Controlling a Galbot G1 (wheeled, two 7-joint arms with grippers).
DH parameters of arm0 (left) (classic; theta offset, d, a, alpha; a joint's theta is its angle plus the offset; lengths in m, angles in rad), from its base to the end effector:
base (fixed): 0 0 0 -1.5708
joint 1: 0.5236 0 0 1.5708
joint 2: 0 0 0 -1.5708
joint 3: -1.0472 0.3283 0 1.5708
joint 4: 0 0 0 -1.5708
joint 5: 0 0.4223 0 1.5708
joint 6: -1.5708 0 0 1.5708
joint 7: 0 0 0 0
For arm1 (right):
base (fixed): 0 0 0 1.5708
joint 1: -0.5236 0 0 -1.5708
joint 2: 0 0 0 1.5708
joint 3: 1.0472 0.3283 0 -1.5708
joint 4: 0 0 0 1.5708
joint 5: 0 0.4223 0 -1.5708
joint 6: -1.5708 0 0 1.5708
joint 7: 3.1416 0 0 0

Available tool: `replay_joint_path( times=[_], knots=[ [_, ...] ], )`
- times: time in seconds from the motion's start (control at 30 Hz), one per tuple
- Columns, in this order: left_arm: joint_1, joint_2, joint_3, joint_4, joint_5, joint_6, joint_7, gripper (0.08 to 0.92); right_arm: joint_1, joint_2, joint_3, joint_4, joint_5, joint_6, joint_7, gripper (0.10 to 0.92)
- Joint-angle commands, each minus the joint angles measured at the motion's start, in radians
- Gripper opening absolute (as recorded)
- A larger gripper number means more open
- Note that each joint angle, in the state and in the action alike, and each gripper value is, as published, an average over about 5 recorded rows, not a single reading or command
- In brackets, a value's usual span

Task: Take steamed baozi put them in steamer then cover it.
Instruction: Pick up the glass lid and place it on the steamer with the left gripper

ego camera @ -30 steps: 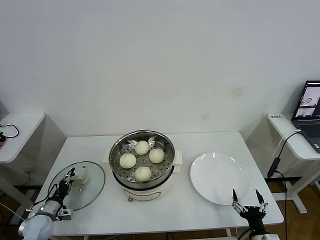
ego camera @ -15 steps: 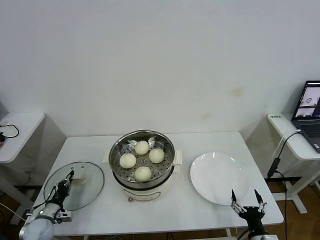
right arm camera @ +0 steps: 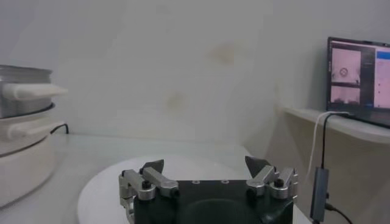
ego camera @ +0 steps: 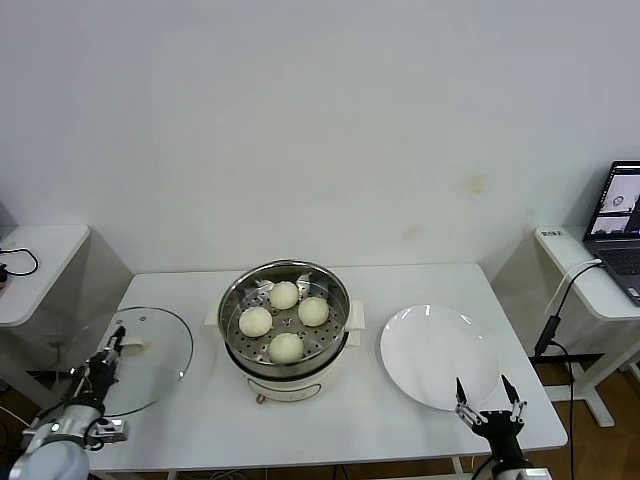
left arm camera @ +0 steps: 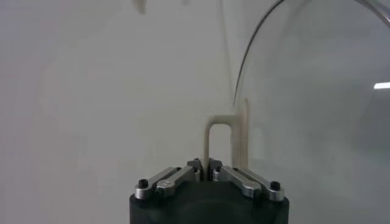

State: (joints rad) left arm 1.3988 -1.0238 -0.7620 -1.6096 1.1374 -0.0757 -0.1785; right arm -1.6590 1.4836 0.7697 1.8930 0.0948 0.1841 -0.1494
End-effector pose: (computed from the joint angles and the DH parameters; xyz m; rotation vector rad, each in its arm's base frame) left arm 0.3111 0.2473 -0.3427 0.0534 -1.9980 -2.3209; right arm 0.2116 -0.1142 -0.3749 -0.0528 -3.0443 0.1604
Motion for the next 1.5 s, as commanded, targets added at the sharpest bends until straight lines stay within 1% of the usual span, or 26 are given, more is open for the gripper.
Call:
replay_joint_path(
  times=[0.03, 0.13, 0.27, 0.43, 0.57, 0.77, 0.87, 0.97, 1.2, 1.33, 1.5],
  knots=[
    [0.13, 0.075, -0.129, -0.346, -0.145, 0.106, 0.178, 0.143, 0.002, -0.009, -0.013, -0.003, -0.011, 0.004, 0.0, 0.823],
    [0.13, 0.112, -0.129, -0.405, -0.17, 0.137, 0.228, 0.143, 0.002, -0.008, -0.016, -0.004, -0.019, 0.005, 0.0, 0.823],
    [0.114, 0.155, -0.075, -0.487, -0.216, 0.199, 0.286, 0.143, 0.0, -0.006, -0.019, -0.002, -0.033, 0.004, 0.001, 0.823],
    [0.052, 0.199, 0.098, -0.579, -0.284, 0.314, 0.33, 0.143, 0.002, 0.011, -0.024, 0.0, -0.084, 0.001, 0.011, 0.823],
    [-0.056, 0.199, 0.252, -0.596, -0.254, 0.396, 0.333, 0.143, 0.015, 0.033, -0.031, -0.007, -0.154, -0.002, 0.025, 0.823],
    [-0.222, 0.148, 0.461, -0.539, -0.174, 0.46, 0.361, 0.143, 0.058, 0.07, -0.046, -0.023, -0.194, -0.032, 0.033, 0.823],
    [-0.302, 0.108, 0.546, -0.49, -0.14, 0.48, 0.377, 0.143, 0.091, 0.091, -0.059, -0.044, -0.232, -0.04, 0.04, 0.823],
    [-0.36, 0.06, 0.602, -0.448, -0.091, 0.491, 0.393, 0.143, 0.105, 0.095, -0.073, -0.062, -0.255, -0.042, 0.045, 0.823],
    [-0.424, -0.049, 0.683, -0.369, 0.02, 0.498, 0.422, 0.143, 0.112, 0.095, -0.076, -0.092, -0.268, -0.034, 0.047, 0.823],
    [-0.458, -0.088, 0.706, -0.326, 0.045, 0.501, 0.423, 0.143, 0.115, 0.096, -0.086, -0.1, -0.273, -0.035, 0.048, 0.823],
    [-0.455, -0.119, 0.717, -0.309, 0.073, 0.499, 0.42, 0.143, 0.116, 0.096, -0.087, -0.105, -0.272, -0.034, 0.048, 0.823]
  ],
)
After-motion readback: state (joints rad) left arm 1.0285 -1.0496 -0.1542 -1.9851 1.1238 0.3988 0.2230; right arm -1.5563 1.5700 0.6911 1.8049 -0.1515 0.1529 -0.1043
